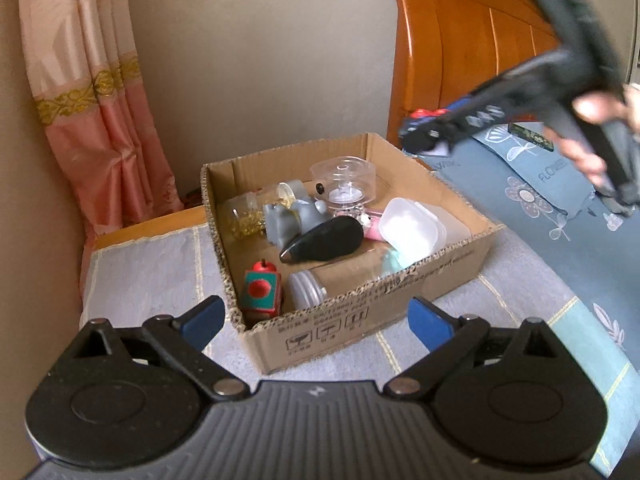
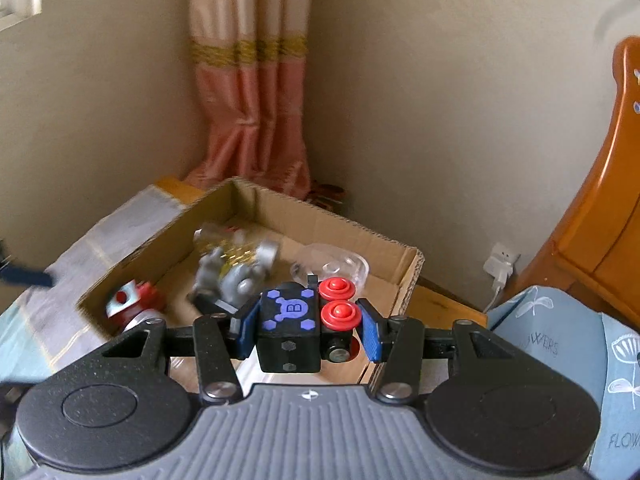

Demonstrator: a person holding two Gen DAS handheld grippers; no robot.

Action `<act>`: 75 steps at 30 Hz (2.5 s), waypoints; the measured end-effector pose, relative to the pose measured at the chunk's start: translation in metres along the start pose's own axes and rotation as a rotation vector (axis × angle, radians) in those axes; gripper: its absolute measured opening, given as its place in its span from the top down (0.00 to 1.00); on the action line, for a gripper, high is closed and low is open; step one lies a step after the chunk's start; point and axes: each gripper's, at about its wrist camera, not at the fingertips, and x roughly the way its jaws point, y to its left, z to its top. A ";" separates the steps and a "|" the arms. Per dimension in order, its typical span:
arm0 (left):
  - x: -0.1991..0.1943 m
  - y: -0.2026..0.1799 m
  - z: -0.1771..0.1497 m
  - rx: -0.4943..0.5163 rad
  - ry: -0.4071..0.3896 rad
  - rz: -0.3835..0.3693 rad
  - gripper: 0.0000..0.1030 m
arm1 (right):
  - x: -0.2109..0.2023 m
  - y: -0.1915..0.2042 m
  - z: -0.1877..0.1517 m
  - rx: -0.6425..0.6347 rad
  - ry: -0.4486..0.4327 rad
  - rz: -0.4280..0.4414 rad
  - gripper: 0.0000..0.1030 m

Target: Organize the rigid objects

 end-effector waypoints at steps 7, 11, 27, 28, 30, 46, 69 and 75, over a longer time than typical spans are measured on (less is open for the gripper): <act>-0.004 0.009 -0.009 0.001 -0.032 0.035 0.05 | 0.037 -0.017 0.010 0.105 0.066 -0.090 0.34; -0.006 0.012 -0.014 -0.003 -0.037 0.039 0.05 | 0.031 -0.015 0.001 0.129 0.075 -0.112 0.22; -0.029 -0.010 -0.037 -0.102 -0.014 0.177 0.02 | -0.065 0.023 -0.065 0.304 0.052 -0.162 0.00; -0.029 -0.012 -0.041 -0.121 -0.006 0.196 0.02 | -0.066 0.028 -0.078 0.318 0.062 -0.170 0.00; -0.029 -0.014 -0.049 -0.160 0.015 0.221 0.02 | -0.064 0.042 -0.106 0.350 0.096 -0.191 0.00; -0.062 -0.047 -0.064 -0.205 0.095 0.257 0.02 | -0.092 0.118 -0.164 0.375 0.129 -0.242 0.00; -0.095 -0.050 -0.027 -0.205 -0.008 0.327 0.02 | -0.135 0.118 -0.132 0.369 -0.038 -0.277 0.00; -0.094 -0.050 -0.026 -0.205 -0.007 0.326 0.02 | -0.136 0.119 -0.133 0.371 -0.036 -0.277 0.00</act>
